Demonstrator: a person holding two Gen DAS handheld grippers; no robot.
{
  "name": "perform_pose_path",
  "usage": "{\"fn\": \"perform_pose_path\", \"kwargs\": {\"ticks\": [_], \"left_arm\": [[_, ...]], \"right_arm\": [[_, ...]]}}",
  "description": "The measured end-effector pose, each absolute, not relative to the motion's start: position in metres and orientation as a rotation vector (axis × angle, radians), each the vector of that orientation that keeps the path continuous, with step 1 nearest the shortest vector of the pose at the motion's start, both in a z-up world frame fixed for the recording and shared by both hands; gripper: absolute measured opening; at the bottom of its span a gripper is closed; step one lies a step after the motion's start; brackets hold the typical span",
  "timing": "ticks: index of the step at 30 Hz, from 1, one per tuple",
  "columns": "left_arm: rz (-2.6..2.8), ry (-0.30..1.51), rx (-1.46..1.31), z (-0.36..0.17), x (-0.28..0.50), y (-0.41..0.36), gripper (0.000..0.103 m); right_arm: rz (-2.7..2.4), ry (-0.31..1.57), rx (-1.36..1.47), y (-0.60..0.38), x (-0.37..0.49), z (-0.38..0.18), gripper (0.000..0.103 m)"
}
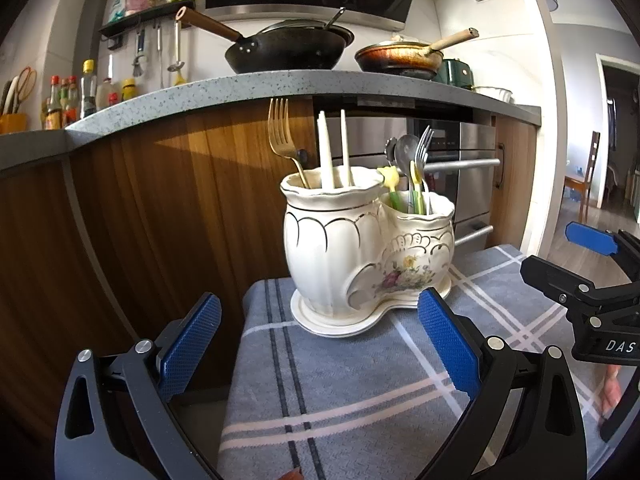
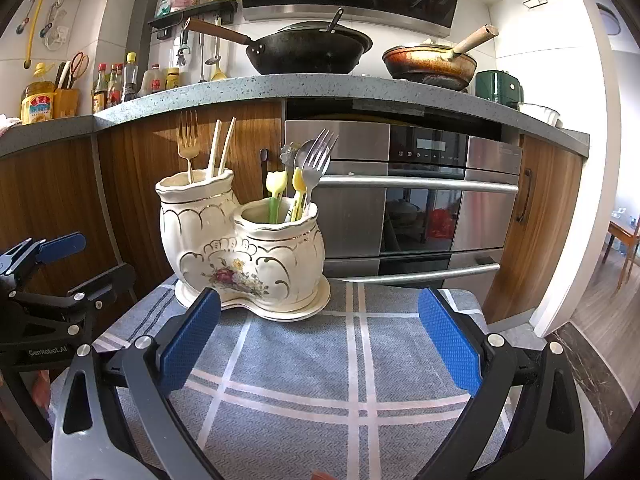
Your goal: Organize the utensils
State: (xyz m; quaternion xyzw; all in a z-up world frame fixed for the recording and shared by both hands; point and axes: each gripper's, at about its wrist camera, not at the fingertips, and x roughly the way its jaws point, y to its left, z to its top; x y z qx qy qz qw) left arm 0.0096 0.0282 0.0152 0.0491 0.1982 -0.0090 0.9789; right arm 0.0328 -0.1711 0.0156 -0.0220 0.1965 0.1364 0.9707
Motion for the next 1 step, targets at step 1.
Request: {"fn": "perform_pose_path", "kwargs": {"ticks": [1], "left_arm": [[-0.018,0.4,0.099,0.0151,0.0098,0.0283,0.098]], "right_arm": [[0.276,0.398,-0.044,-0.1708,0.0328,0.0152,0.098]]}}
